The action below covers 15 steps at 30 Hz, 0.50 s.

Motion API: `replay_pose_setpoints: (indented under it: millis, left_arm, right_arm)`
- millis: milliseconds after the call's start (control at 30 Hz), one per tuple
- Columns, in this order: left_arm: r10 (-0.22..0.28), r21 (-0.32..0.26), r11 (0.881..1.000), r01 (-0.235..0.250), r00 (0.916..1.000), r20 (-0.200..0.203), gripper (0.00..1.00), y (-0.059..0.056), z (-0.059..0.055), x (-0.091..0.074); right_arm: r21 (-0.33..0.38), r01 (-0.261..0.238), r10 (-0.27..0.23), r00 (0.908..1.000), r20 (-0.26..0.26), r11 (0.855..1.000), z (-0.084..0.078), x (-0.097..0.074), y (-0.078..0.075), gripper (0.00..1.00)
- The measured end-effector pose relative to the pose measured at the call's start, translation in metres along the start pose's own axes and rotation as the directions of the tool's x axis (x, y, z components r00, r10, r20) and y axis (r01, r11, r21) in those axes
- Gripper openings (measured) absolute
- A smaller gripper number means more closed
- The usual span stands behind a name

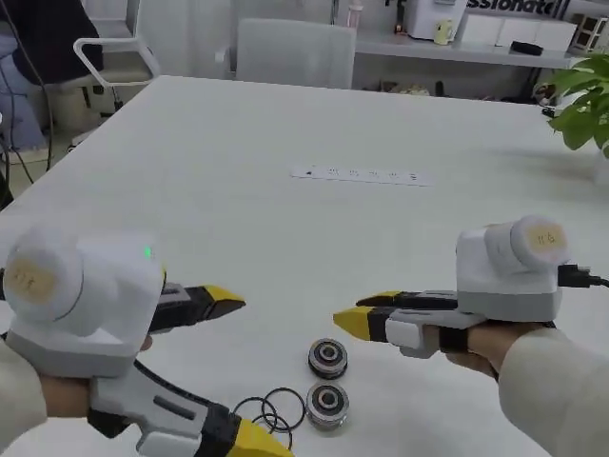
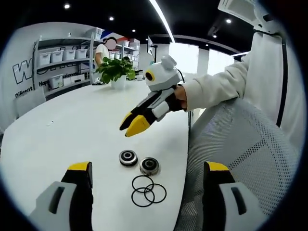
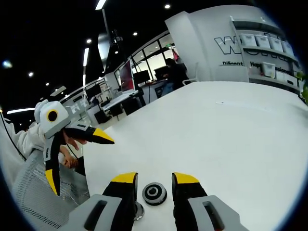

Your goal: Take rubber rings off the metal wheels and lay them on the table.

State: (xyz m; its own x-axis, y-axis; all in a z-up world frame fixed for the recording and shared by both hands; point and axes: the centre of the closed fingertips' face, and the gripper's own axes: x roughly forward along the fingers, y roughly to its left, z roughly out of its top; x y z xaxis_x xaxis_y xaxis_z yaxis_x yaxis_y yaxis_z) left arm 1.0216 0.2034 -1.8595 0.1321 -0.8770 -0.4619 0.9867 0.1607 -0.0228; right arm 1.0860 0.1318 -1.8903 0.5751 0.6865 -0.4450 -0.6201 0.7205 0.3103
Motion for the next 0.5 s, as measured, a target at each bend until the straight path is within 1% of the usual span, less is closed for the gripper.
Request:
replay_pose_setpoints:
  millis: [33, 133, 167, 200, 333, 433, 500]
  left_arm:
    - [-0.001, 0.022, 1.0, 0.001, 1.0, 0.0, 0.93, 0.001, 0.005, -0.001]
    - [-0.004, 0.072, 0.997, 0.006, 0.9994, -0.036, 0.91, 0.006, 0.01, -0.003]
    - [0.001, 0.093, 0.996, 0.003, 0.9992, -0.04, 0.9, 0.01, 0.014, -0.004]
    - [0.002, 0.099, 0.995, 0.002, 0.9992, -0.041, 0.89, 0.011, 0.015, -0.005]
    - [0.01, 0.132, 0.991, -0.005, 0.9991, -0.041, 0.88, 0.022, 0.028, -0.007]
    - [0.014, 0.176, 0.984, -0.004, 0.9984, -0.055, 0.85, 0.029, 0.036, -0.005]
    - [0.013, 0.212, 0.977, 0.002, 0.9976, -0.068, 0.84, 0.032, 0.043, -0.002]
  right_arm:
    - [0.001, 0.003, -0.003, 1.0, -0.001, 1.0, 0.0, 0.0, -0.001, 0.26]
    - [0.002, 0.01, -0.01, 1.0, -0.002, 1.0, -0.001, -0.001, -0.003, 0.26]
    - [0.003, 0.011, -0.011, 0.9999, -0.002, 1.0, -0.001, -0.001, -0.004, 0.26]
    - [0.004, 0.014, -0.014, 0.9999, -0.001, 1.0, -0.001, -0.002, -0.005, 0.26]
    - [0.008, 0.021, -0.021, 0.9998, 0.0, 1.0, -0.001, -0.002, -0.007, 0.26]
    - [0.009, 0.026, -0.026, 0.9996, -0.005, 1.0, -0.002, -0.002, -0.009, 0.26]
    - [0.007, 0.03, -0.03, 0.9995, -0.01, 1.0, -0.004, -0.002, -0.01, 0.26]
